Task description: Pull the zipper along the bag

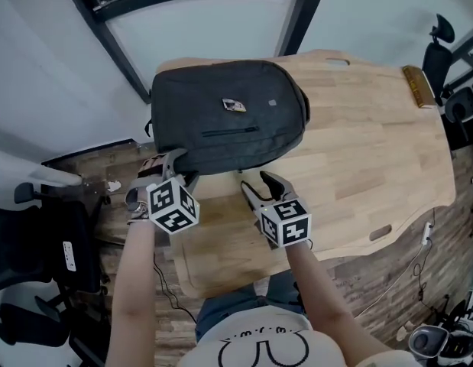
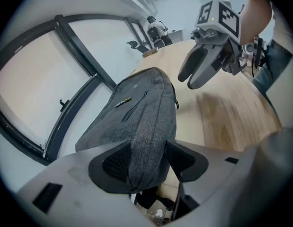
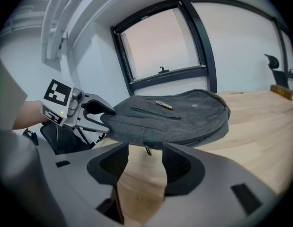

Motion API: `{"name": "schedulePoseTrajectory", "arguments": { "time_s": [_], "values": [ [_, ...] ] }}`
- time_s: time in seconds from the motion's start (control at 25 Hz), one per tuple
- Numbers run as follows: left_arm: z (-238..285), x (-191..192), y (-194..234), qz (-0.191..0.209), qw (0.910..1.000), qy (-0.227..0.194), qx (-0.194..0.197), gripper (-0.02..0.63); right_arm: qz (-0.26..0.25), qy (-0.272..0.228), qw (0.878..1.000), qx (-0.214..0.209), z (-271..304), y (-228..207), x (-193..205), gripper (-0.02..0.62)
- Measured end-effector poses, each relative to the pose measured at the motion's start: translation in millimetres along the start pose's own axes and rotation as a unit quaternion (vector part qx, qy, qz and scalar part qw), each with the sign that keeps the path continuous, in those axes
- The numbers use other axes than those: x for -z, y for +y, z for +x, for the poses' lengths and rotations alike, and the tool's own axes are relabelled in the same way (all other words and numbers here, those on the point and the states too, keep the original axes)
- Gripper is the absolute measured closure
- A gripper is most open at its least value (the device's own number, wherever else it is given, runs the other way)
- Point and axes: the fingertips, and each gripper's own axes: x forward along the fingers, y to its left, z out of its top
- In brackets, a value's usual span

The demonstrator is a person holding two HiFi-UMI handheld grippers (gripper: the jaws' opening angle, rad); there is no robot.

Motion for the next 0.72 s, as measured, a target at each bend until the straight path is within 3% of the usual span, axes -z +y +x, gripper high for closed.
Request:
{"name": "schedulePoseTrajectory", "arguments": {
  "time_s": [0.28, 0.48, 0.72],
  "values": [
    [9.0, 5.8, -2.2, -0.057, 0.9945, 0.011, 0.087, 0.426, 0.026, 0.049, 0.998, 0.008, 43.1, 4.0, 25.1, 0.338],
    [10.5, 4.3, -3.9, -0.071, 0.9839, 0.028, 0.161, 0.44, 0.051, 0.048, 0.995, 0.077, 62.5, -6.3, 26.0, 0.374],
    [11.5, 4.8, -5.2, -0.067, 0.9802, 0.034, 0.183, 0.445, 0.028, 0.058, 0.994, 0.093, 66.4, -10.7, 24.7, 0.427]
  ]
}}
